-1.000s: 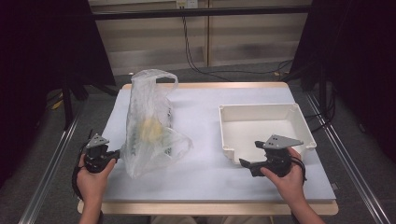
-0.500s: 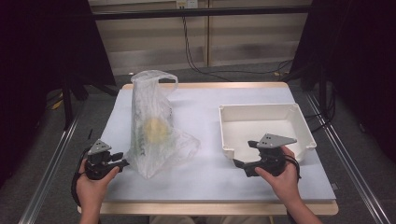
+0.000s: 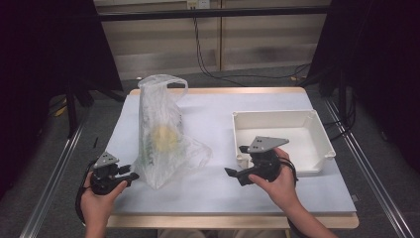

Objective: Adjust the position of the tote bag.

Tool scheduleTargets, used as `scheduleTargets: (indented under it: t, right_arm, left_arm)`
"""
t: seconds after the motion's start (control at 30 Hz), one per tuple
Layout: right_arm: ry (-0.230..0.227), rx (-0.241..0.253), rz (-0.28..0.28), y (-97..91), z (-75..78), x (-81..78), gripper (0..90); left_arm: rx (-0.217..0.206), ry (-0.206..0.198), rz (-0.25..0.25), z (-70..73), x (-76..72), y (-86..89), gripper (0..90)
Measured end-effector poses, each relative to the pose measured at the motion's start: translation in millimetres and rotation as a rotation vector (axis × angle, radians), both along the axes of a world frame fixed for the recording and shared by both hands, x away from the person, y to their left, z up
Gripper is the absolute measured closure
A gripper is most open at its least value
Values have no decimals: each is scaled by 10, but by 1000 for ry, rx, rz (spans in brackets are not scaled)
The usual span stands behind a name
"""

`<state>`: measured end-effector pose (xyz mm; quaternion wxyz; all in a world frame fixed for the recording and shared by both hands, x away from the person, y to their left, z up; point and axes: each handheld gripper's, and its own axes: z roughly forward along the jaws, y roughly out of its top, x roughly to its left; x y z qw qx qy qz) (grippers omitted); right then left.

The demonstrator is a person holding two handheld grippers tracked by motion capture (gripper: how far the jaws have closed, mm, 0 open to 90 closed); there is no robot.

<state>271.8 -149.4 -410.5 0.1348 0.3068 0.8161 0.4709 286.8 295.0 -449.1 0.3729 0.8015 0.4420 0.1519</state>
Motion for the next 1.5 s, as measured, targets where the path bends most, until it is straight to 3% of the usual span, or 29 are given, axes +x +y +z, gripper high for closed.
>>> scheduleTargets:
  t: [0.3, 0.43, 0.57, 0.87, 0.9, 1.03, 1.13, 1.33, 1.5]
  right_arm:
    - [38, 31, 89, 432, -24, 177, 229]
    - [55, 16, 60, 654, -77, 261, 261]
    - [68, 5, 48, 743, -140, 327, 298]
    - [123, 8, 89, 989, -405, 367, 545]
    - [126, 7, 92, 1008, -423, 363, 570]
    - [136, 18, 99, 1020, -446, 352, 819]
    - [124, 14, 113, 1008, -433, 342, 900]
    - [121, 0, 102, 967, -440, 338, 900]
    - [124, 1, 98, 939, -469, 326, 900]
  left_arm:
    - [-8, -4, -12, 28, -16, -19, 488]
    - [-9, -11, -12, 32, 14, -15, 480]
    - [-15, -11, -5, 19, 44, -5, 476]
    - [-19, -15, 1, 70, 70, 28, 431]
    - [-20, -17, 0, 78, 74, 26, 425]
    - [-13, -1, -26, 86, 88, 15, 365]
    - [-34, 17, -62, 74, 96, 32, 312]
    - [-73, 66, -82, 70, 110, 102, 146]
    - [-84, 68, -80, 107, 100, 161, 86]
